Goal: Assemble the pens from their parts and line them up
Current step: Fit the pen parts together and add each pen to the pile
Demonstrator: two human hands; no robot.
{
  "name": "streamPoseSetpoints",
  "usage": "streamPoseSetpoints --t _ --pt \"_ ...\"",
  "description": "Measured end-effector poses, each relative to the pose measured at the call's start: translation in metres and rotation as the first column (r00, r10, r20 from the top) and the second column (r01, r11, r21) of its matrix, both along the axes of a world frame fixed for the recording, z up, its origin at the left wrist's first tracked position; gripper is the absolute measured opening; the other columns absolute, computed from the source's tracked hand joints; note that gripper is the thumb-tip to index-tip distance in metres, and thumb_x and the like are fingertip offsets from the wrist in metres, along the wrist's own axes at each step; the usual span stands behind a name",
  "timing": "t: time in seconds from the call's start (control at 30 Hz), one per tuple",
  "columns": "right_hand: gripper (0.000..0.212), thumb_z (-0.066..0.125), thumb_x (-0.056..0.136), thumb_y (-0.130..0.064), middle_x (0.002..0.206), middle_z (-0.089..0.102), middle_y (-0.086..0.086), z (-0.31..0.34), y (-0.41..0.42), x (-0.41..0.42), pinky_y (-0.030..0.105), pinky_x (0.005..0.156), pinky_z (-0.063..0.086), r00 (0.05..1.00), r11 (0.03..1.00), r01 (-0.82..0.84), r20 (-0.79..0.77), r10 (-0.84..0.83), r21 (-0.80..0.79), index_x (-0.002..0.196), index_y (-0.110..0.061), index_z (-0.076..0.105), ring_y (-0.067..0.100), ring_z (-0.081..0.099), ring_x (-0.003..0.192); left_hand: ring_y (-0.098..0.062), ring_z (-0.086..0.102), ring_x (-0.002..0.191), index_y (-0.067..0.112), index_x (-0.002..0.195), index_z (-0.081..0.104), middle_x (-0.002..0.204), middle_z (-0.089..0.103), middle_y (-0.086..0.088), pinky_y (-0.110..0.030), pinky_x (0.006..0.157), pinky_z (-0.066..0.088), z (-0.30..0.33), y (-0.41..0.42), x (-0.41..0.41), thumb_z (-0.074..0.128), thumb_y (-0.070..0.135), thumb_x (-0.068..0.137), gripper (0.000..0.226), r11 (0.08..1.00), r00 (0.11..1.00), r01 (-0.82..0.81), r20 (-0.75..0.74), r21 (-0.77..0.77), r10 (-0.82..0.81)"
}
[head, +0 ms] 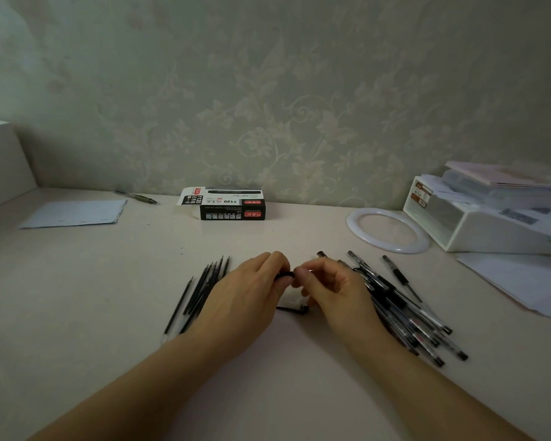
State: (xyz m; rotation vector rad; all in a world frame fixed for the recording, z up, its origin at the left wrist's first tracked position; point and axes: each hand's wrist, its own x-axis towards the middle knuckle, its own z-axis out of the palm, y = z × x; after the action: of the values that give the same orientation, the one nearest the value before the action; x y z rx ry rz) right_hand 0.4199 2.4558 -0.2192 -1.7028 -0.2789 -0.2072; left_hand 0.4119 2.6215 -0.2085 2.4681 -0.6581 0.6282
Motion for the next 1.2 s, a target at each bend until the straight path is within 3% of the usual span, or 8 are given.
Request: streamPoseSetpoints --t 0.2,0.37,0.53,0.67,0.83,0.93,1.07,1.2 --pt "0.019 0.067 0.089 -0.004 0.084 0.076 -0.003 0.002 -0.001 -0.001 0.017 0.068 0.054 0.999 0.996 0.002 0.041 -0.005 0.086 0.088 -0.021 0.075 0.006 0.069 0.078 -0.012 0.047 0.067 0.024 0.097 0.046 0.083 0.051 0.013 -0.032 0.053 0.042 0.0 0.0 0.001 0.035 0.037 0.1 0.017 0.999 0.999 -0.043 -0.027 0.024 0.043" --pt "0.015 0.066 0.091 -0.01 0.09 0.075 0.0 0.003 -0.008 0.001 0.016 0.077 0.054 0.989 0.977 0.135 0.035 -0.143 0.165 0.095 -0.021 0.075 0.009 0.071 0.082 -0.014 0.045 0.069 0.024 0.093 0.04 0.082 0.05 0.012 -0.031 0.058 0.039 0.002 0.006 0.003 0.031 0.035 0.101 0.017 0.989 0.988 -0.136 -0.063 0.053 0.14" --pt "0.019 0.064 0.092 -0.008 0.092 0.072 -0.006 0.003 -0.006 0.002 0.015 0.078 0.052 0.964 0.967 0.246 0.117 -0.237 -0.07 0.095 -0.024 0.074 0.004 0.068 0.085 -0.018 0.053 0.08 0.028 0.117 0.045 0.095 0.055 0.008 -0.036 0.064 0.046 0.002 0.01 0.003 0.032 0.032 0.102 0.021 0.987 0.984 -0.156 -0.077 0.044 0.159" --pt "0.016 0.07 0.088 -0.01 0.086 0.071 -0.015 0.002 -0.01 0.0 0.011 0.076 0.05 0.941 0.907 0.301 0.243 -0.234 -0.295 0.094 -0.025 0.072 -0.001 0.066 0.083 -0.018 0.05 0.07 0.043 0.13 0.036 0.089 0.045 0.006 -0.034 0.054 0.044 -0.003 0.011 0.006 0.037 0.019 0.101 0.038 0.972 0.978 -0.195 -0.048 0.132 0.203" --pt "0.013 0.071 0.086 -0.017 0.089 0.07 -0.013 -0.002 -0.009 0.002 0.019 0.076 0.035 0.938 0.678 0.287 0.341 -0.057 -0.676 0.09 -0.027 0.078 0.015 0.053 0.087 -0.018 0.044 0.061 0.044 0.127 0.036 0.083 0.037 0.006 -0.03 0.047 0.033 -0.007 0.009 0.009 0.045 0.012 0.096 0.045 0.966 0.974 -0.213 -0.048 0.148 0.222" --pt "0.016 0.068 0.089 -0.02 0.092 0.068 -0.012 -0.003 -0.008 0.006 0.022 0.077 0.032 0.938 0.654 0.286 0.343 -0.043 -0.7 0.097 -0.029 0.078 0.017 0.047 0.09 -0.018 0.044 0.061 0.042 0.129 0.04 0.084 0.036 0.007 -0.031 0.048 0.035 -0.008 0.01 0.009 0.046 0.011 0.095 0.046 0.971 0.979 -0.193 -0.039 0.138 0.2" --pt "0.02 0.068 0.09 -0.02 0.092 0.067 -0.015 -0.007 -0.011 0.007 0.017 0.078 0.034 0.941 0.708 0.281 0.332 -0.069 -0.648 0.105 -0.031 0.077 0.017 0.048 0.091 -0.02 0.05 0.067 0.037 0.129 0.047 0.087 0.042 0.006 -0.039 0.055 0.047 -0.005 0.009 0.007 0.043 0.017 0.099 0.036 0.98 0.984 -0.167 -0.048 0.105 0.172" --pt "0.013 0.072 0.088 -0.022 0.084 0.067 -0.013 -0.003 -0.013 0.004 0.019 0.076 0.041 0.922 0.772 0.322 0.366 -0.124 -0.548 0.096 -0.029 0.079 0.014 0.054 0.085 -0.021 0.053 0.069 0.037 0.128 0.051 0.086 0.048 0.005 -0.041 0.058 0.049 -0.003 0.008 0.004 0.039 0.026 0.101 0.032 0.99 0.991 -0.13 -0.033 0.057 0.132"
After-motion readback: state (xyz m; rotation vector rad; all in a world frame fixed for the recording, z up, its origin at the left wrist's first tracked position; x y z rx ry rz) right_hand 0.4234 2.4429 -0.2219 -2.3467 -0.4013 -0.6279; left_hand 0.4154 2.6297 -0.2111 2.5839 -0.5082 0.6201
